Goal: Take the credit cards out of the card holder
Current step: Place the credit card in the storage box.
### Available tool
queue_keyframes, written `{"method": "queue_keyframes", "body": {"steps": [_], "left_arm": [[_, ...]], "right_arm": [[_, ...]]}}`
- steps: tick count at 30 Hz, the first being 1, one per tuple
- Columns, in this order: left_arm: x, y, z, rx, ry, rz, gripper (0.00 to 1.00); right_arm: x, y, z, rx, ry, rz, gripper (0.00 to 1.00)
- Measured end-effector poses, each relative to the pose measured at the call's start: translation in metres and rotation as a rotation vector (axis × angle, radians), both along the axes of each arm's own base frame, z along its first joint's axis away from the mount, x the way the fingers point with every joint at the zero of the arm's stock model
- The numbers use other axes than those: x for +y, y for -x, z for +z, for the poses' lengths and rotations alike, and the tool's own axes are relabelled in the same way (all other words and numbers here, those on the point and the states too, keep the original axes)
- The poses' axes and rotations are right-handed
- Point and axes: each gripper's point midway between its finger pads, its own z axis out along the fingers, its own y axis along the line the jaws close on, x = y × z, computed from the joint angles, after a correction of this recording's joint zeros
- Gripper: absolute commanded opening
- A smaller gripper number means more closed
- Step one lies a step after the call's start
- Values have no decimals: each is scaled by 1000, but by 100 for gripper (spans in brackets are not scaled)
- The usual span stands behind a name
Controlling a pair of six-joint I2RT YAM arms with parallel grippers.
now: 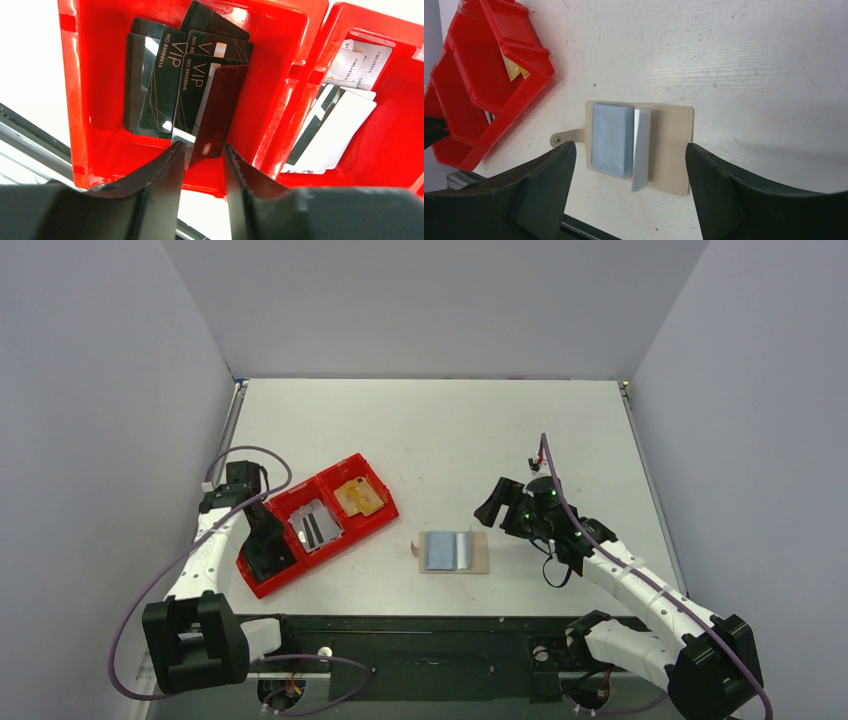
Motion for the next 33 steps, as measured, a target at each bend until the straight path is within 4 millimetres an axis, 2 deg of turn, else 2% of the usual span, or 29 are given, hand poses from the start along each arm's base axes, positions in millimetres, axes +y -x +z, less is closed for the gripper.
{"method": "queue_keyframes", "body": {"steps": [4,12,16,19,24,33], "left_arm": [[3,-1,6,-17,-4,2,43],[5,-15,41,-140,-25,-24,51],[-8,-22,59,-204,-7,-88,54],[-34,-31,73,-245,12,-191,55],[-97,-39,91,-303,79,-405,55],[-189,-37,80,-292,204,-664,56]], "right_arm": [[0,0,0,0,-1,1,76],[3,2,0,0,-1,13,76],[10,7,0,0,3,37,76],[16,12,-4,5,18,58,75],[30,21,-12,21,59,99,72],[59,25,-13,0,167,127,70]]}}
